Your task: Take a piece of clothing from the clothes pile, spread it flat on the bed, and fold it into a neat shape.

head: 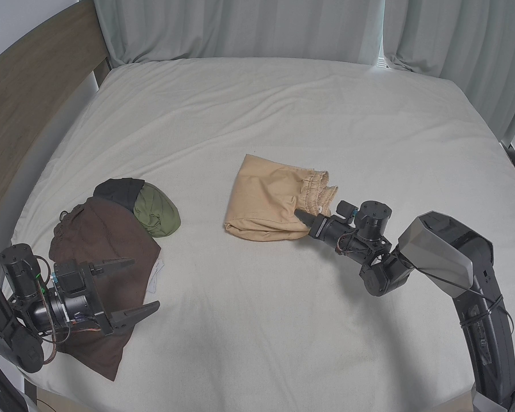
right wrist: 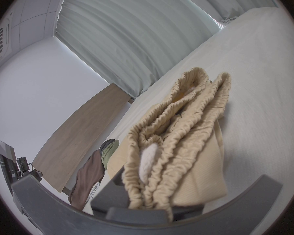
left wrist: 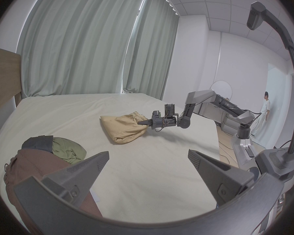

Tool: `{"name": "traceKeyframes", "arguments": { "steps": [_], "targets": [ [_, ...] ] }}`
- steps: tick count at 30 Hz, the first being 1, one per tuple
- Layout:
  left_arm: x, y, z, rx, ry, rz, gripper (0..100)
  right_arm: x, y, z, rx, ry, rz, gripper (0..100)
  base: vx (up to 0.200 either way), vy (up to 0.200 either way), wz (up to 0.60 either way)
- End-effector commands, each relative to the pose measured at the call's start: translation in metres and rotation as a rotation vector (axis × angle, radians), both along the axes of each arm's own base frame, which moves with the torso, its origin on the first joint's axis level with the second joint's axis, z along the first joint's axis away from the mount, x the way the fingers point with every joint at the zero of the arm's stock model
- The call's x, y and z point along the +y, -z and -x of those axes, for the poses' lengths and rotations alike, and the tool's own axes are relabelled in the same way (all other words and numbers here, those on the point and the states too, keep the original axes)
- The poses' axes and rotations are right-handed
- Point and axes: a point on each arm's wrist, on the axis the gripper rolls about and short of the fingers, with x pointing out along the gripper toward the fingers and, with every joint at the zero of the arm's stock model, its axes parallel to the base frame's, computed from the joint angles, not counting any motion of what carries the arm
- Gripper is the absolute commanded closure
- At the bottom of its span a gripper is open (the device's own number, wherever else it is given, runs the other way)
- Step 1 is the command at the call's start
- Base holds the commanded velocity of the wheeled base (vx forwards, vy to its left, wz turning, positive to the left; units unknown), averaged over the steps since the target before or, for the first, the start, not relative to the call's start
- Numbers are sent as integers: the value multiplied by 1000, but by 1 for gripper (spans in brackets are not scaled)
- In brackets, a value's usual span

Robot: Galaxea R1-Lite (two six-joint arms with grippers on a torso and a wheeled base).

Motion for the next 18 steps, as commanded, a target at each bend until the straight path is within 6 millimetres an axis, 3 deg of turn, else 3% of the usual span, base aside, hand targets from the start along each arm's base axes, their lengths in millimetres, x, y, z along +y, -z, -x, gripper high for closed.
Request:
{"name": "traceKeyframes", "arguments": {
  "steps": [1, 2, 3, 8, 15, 18],
  "targets": [
    [0, 0, 0, 0, 1, 1, 0, -3, 7, 0, 12, 6, 5, 100, 0, 0, 0],
    [0, 0, 0, -1, 2, 1, 0, -3, 6, 0, 1, 6, 1, 100, 0, 0, 0],
    [0, 0, 0, -1, 2, 1, 0, -3, 6, 0, 1, 6, 1, 0, 0, 0, 0],
    [0, -1, 0, -1, 1, 1, 0, -3, 4, 1, -14, 6, -4, 0, 0, 0, 0],
    [0, -1, 0, -6, 2, 1, 0, -9, 6, 16, -13, 4, 55, 0, 0, 0, 0],
    [-2, -3, 2, -10, 10, 1, 0, -10, 10, 36, -12, -10, 101, 0, 0, 0, 0]
  ]
}}
